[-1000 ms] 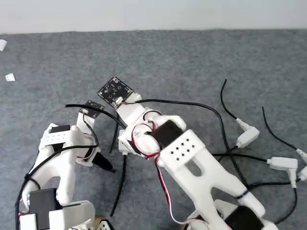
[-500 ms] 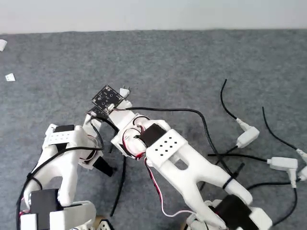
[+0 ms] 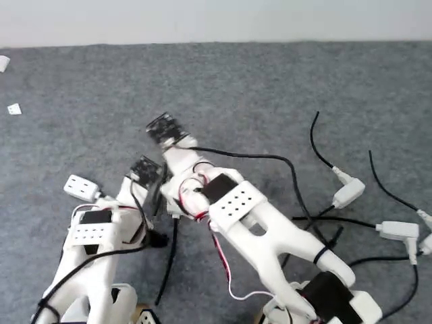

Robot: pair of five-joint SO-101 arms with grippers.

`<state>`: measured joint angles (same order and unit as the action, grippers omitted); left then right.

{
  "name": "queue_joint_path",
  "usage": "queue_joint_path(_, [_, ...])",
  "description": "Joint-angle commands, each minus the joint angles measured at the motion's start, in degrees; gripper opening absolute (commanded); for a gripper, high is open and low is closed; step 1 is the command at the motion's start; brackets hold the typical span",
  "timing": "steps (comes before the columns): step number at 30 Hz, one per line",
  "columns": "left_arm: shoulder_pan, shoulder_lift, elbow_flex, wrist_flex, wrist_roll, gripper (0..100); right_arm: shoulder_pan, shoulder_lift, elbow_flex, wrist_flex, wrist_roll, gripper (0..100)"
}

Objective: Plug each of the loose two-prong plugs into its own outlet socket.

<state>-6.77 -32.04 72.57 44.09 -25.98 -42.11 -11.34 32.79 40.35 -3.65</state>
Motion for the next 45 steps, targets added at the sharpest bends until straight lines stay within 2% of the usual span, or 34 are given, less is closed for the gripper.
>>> queue_joint_path(1, [-1.67,-0.88,-0.48,-4.48,6.95,41,2.33,-0.66,0.35,-4.35,-2.37,0.9])
queue_joint_path(8, [-3.6,-0.97,-0.22,-10.73,15.38,41,3.21,-0.22,0.79,-6.46,-4.22,0.9])
queue_joint_path(13, [-3.96,-1.23,-0.22,-11.16,16.44,41,3.21,-0.22,2.11,-8.22,-4.48,0.9])
queue_joint_path(17, [-7.3,-1.23,-0.4,-13.98,16.7,41,2.95,0.04,3.08,-9.19,-4.66,0.9])
queue_joint_path(23, [-10.11,-1.23,-0.48,-17.85,22.95,41,2.77,5.23,0.88,-9.1,-6.51,0.9])
queue_joint_path(45, [-10.2,-1.23,-0.48,-18.02,23.3,41,2.68,4.09,-0.53,-8.57,-9.76,0.9])
